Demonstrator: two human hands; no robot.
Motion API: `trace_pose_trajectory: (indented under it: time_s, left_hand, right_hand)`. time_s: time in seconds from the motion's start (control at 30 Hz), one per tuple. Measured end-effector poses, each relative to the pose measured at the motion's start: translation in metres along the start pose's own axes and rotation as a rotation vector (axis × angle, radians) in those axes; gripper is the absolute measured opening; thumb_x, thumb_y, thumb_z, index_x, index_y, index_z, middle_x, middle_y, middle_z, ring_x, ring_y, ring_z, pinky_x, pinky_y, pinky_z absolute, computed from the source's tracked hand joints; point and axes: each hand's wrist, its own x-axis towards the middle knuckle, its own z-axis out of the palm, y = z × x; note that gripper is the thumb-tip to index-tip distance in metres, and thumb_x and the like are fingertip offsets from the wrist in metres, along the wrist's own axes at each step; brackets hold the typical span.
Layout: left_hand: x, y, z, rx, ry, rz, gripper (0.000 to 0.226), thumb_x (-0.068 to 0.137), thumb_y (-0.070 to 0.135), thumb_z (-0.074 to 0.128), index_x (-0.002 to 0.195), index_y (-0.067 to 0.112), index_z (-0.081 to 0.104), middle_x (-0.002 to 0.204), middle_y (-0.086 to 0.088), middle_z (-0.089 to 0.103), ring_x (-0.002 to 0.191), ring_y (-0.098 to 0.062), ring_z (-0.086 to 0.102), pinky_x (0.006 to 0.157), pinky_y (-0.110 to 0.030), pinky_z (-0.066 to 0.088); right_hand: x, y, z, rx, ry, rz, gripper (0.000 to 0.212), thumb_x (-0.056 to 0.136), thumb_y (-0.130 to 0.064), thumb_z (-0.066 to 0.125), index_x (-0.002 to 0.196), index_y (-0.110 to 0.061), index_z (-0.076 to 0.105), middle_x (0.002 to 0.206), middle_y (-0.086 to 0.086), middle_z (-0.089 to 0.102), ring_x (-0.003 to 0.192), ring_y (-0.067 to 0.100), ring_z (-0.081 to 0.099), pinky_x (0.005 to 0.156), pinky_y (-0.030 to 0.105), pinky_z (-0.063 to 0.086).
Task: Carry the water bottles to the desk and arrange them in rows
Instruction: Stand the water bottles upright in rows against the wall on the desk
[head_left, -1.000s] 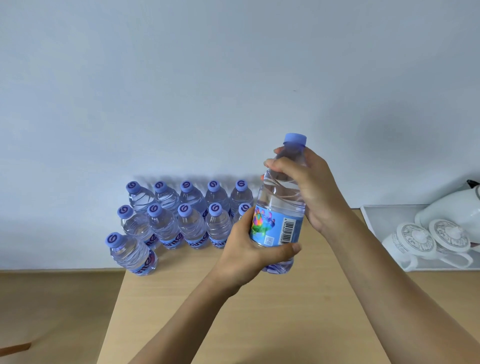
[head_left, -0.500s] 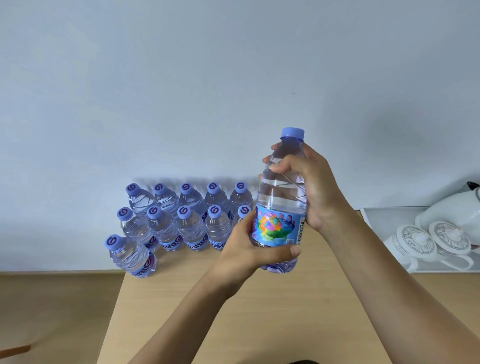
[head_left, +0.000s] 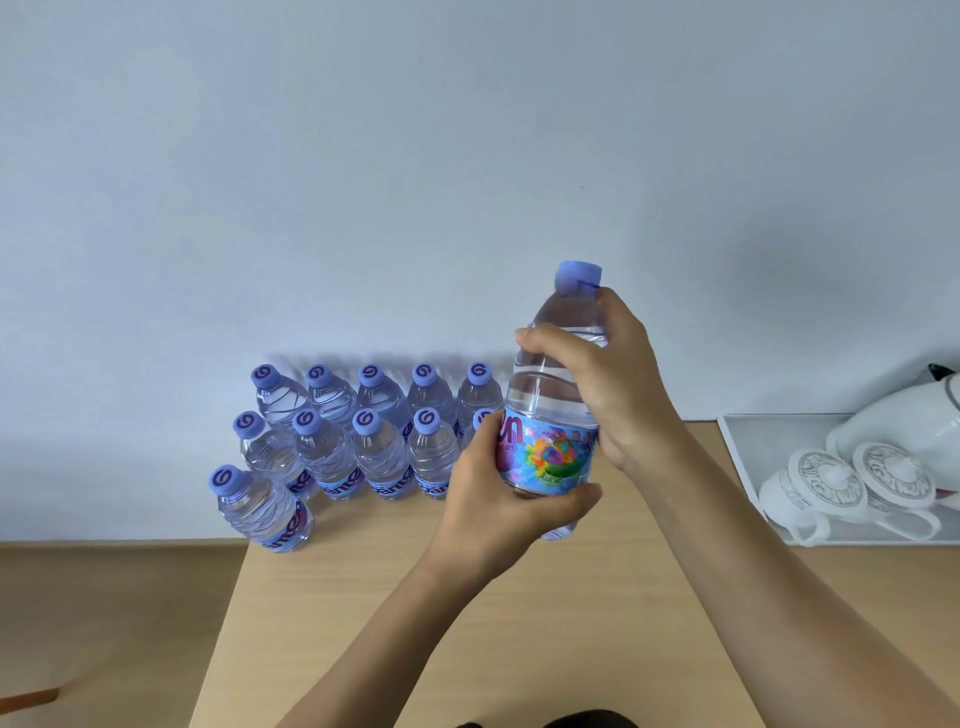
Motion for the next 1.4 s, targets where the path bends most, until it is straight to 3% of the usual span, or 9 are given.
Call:
trace_pose_trajectory:
  time_s: [0.2,0.33,0.53,0.67,0.8,0.97,1.2,1.27,1.4]
  left_hand:
    - [-0.002,0.006,-0.007,-0.177,-0.19,-0.04,0.052,0.058,0.015,0.087,0.106,0.016,0.066,0.094,-0.004,0.074,0.084,-0.018,0.07,0.074,-0.027,0.056]
    - [-0.003,0.007,-0.008,-0.148,-0.178,-0.005,0.045,0.062,0.01,0.085,0.102,0.018,0.067,0.091,-0.003,0.074,0.081,-0.016,0.07,0.073,-0.027,0.056]
    - [-0.008,0.008,-0.001,-0.045,0.011,0.027,0.049,0.06,0.009,0.086,0.102,0.013,0.062,0.086,-0.004,0.073,0.07,-0.011,0.067,0.062,-0.022,0.055]
    - [-0.011,0.005,0.001,-0.037,0.012,0.027,0.051,0.062,0.001,0.089,0.101,0.018,0.061,0.083,0.005,0.074,0.069,-0.006,0.068,0.057,-0.018,0.053]
    - [-0.01,0.003,-0.004,-0.053,-0.053,-0.013,0.058,0.058,0.01,0.092,0.107,0.02,0.062,0.091,0.001,0.075,0.078,-0.017,0.071,0.063,-0.028,0.057]
    - [-0.009,0.006,-0.013,-0.104,-0.183,-0.052,0.054,0.059,0.012,0.089,0.107,0.022,0.065,0.088,-0.001,0.073,0.077,-0.016,0.069,0.067,-0.03,0.056]
    - [-0.013,0.002,-0.008,-0.027,0.026,0.023,0.051,0.058,0.015,0.088,0.102,0.012,0.062,0.085,-0.006,0.073,0.07,-0.015,0.069,0.062,-0.028,0.058]
    - [-0.013,-0.001,-0.008,0.035,0.11,0.029,0.054,0.054,0.021,0.089,0.101,0.02,0.062,0.086,0.0,0.074,0.074,-0.017,0.071,0.065,-0.033,0.06]
    - [-0.015,-0.004,-0.014,0.051,0.109,0.034,0.06,0.054,0.019,0.093,0.105,0.025,0.061,0.091,0.006,0.074,0.081,-0.014,0.072,0.07,-0.029,0.06]
  right_hand:
    - [0.004,-0.009,-0.008,0.228,-0.16,0.037,0.017,0.067,-0.005,0.065,0.08,-0.015,0.064,0.08,0.012,0.064,0.071,0.031,0.066,0.06,0.035,0.056]
    - [0.004,-0.011,-0.011,0.253,-0.232,0.026,0.025,0.069,-0.007,0.065,0.093,-0.014,0.064,0.088,0.009,0.068,0.082,0.036,0.071,0.074,0.044,0.06]
    - [-0.006,-0.011,-0.003,0.014,-0.084,-0.048,0.042,0.07,-0.026,0.082,0.103,-0.011,0.06,0.093,0.012,0.071,0.077,0.022,0.073,0.067,0.035,0.06]
    - [-0.009,-0.008,0.004,0.001,0.028,-0.045,0.037,0.067,-0.023,0.082,0.094,-0.013,0.059,0.081,0.005,0.069,0.072,0.023,0.072,0.071,0.045,0.062]
    - [-0.008,-0.008,0.001,0.077,-0.037,-0.037,0.025,0.069,-0.011,0.073,0.089,-0.012,0.057,0.066,-0.001,0.065,0.058,0.02,0.066,0.057,0.031,0.055]
    - [-0.003,-0.011,-0.005,0.237,-0.187,-0.026,0.026,0.062,-0.015,0.073,0.086,-0.017,0.064,0.082,0.009,0.065,0.075,0.031,0.066,0.065,0.037,0.056]
    - [-0.005,-0.007,0.002,0.099,-0.161,-0.049,0.037,0.071,-0.024,0.075,0.102,-0.016,0.059,0.089,-0.003,0.071,0.083,0.023,0.073,0.07,0.034,0.057]
    - [-0.009,-0.003,0.008,0.001,-0.077,-0.083,0.039,0.069,-0.031,0.081,0.1,-0.019,0.06,0.088,-0.006,0.071,0.079,0.015,0.072,0.067,0.025,0.056]
    - [-0.012,0.004,0.017,0.027,-0.023,-0.074,0.03,0.067,-0.022,0.081,0.089,-0.02,0.061,0.084,0.0,0.071,0.075,0.02,0.071,0.066,0.031,0.057]
